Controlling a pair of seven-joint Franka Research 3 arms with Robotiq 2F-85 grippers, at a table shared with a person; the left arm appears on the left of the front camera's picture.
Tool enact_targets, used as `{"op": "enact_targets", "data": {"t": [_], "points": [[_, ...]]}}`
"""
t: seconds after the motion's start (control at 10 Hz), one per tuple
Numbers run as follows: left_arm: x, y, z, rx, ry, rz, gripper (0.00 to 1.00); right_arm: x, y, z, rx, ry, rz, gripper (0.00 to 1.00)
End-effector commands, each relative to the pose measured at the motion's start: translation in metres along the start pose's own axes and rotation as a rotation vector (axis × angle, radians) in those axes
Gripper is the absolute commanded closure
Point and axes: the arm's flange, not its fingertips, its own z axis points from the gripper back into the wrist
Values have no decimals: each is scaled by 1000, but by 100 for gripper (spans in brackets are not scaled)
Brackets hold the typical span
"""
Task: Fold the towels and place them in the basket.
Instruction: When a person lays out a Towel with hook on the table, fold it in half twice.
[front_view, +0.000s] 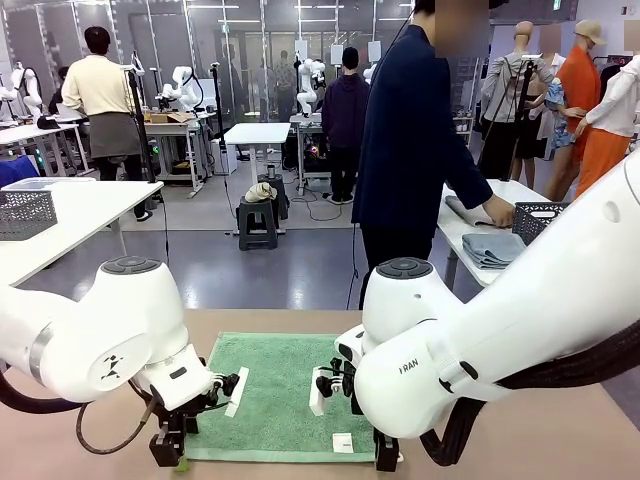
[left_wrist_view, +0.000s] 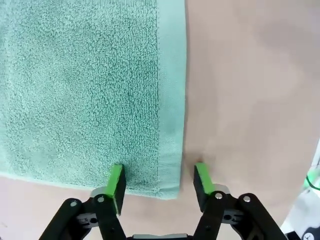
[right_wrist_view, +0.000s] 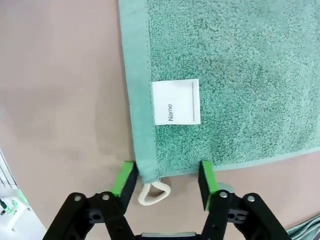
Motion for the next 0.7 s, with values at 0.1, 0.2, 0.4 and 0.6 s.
{"op": "enact_targets", "data": {"t": [0.1,0.2,0.4,0.6], "points": [[0,5,-3,26,-16,-3,44,0,-3,-9,-1,-15,14,67],[0,6,-2,29,-16,-5,80,0,-4,-9,-2,-14,10,71],[2,7,-1,31,-12,-9,100,0,-4,-9,-2,-10,7,91],[2,7,0,33,-12,-12,100,1,-4,-9,-2,-10,6,100]]}}
